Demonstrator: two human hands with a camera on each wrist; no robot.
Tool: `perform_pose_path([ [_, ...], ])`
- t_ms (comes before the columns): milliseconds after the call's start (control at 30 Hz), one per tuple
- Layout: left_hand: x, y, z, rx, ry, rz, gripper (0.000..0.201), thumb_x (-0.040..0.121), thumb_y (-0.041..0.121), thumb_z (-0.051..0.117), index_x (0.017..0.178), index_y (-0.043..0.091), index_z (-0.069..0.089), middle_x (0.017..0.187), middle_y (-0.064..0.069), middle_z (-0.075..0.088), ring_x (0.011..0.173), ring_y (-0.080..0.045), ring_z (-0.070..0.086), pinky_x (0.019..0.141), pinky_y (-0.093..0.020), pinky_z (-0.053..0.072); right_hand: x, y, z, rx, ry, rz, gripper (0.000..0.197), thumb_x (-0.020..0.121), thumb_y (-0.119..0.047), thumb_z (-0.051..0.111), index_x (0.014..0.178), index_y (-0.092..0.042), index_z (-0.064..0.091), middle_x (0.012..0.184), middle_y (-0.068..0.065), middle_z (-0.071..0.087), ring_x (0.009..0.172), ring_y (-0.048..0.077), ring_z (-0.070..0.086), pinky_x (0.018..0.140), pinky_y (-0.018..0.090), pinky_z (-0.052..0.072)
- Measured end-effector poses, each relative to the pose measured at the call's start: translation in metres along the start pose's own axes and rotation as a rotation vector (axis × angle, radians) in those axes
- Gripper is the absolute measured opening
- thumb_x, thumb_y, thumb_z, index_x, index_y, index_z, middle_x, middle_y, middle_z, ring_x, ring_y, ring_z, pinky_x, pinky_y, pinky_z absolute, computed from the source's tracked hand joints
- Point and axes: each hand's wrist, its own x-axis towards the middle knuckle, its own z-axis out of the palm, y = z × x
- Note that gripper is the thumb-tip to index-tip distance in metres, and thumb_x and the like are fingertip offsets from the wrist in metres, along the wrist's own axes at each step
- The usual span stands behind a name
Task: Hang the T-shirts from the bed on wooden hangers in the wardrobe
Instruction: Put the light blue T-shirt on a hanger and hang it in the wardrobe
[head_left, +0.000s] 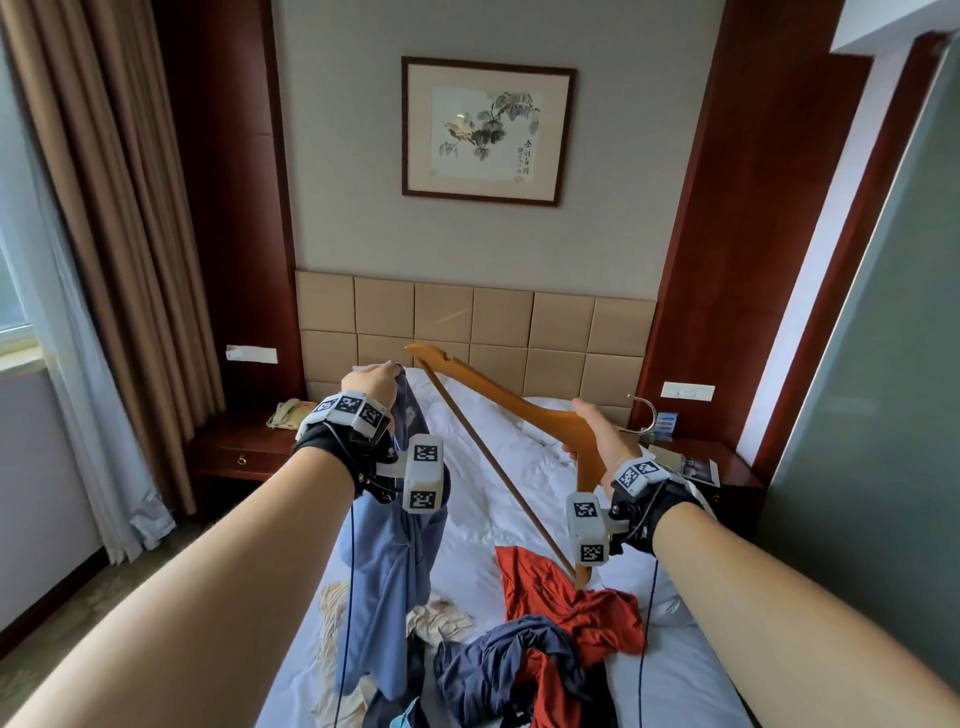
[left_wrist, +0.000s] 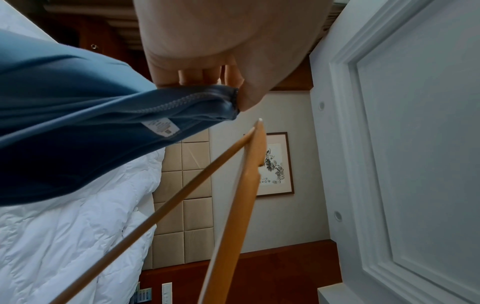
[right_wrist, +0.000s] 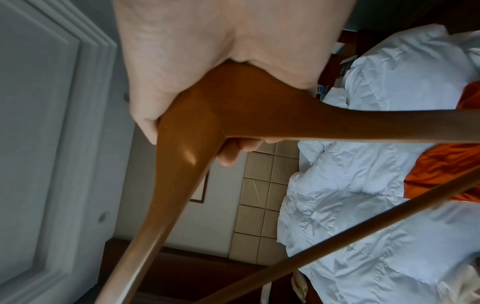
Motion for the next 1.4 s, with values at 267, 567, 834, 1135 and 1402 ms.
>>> perform_pose_path([
  [267,-0.009,0.013,-0.001,-0.033,0.084,0.123,0.01,0.09,0.023,0.067,0.081,0.021,0.07,0.098,-0.011,0.072,0.101,-0.029,0.069,0.098,-0.044,0.053,-0.006,0.003,0.003,0.005,-0.025,-0.086,0.053,0.091,-0.046,0.064,0.048,-0.015,0.068,0.057,0.008,0.066,0.054,0.018,0.055,0.066,0.028,0.043],
  [567,-0.028,0.026,-0.011,0.52,0.089,0.283,0.016,0.092,0.03,0.062,0.089,0.019,0.073,0.074,-0.001,0.064,0.072,-0.021,0.058,0.067,-0.026,0.042,-0.013,-0.005,-0.003,-0.161,0.081,-0.144,0.05,0.084,-0.053,0.066,0.063,-0.007,0.072,0.056,0.005,0.069,0.053,0.016,0.059,0.06,0.023,0.048],
  [834,-0.04,0.029,-0.012,0.667,0.131,0.361,0.019,0.088,0.022,0.059,0.087,0.025,0.078,0.085,-0.002,0.074,0.074,-0.022,0.066,0.065,-0.023,0.049,-0.018,-0.013,0.001,-0.153,0.08,-0.182,0.045,0.083,-0.048,0.071,0.068,-0.006,0.071,0.053,0.007,0.066,0.043,0.013,0.056,0.048,0.018,0.046],
  [1135,-0.051,0.025,-0.008,0.82,0.097,0.329,0.016,0.083,0.019,0.062,0.075,0.014,0.075,0.071,-0.006,0.068,0.052,-0.021,0.057,0.051,-0.021,0.044,-0.023,-0.018,0.025,-0.29,0.059,-0.23,0.059,0.07,-0.066,0.069,0.064,-0.007,0.073,0.065,0.012,0.073,0.055,0.022,0.064,0.068,0.035,0.056],
  [1402,-0.053,0.019,-0.011,0.824,0.016,0.24,0.012,0.074,0.017,0.066,0.068,0.014,0.077,0.073,-0.01,0.074,0.066,-0.029,0.073,0.07,-0.043,0.063,-0.029,-0.029,0.047,-0.402,-0.01,-0.332,0.065,0.079,-0.072,0.065,0.058,-0.01,0.064,0.055,0.004,0.069,0.044,0.011,0.059,0.055,0.019,0.053],
])
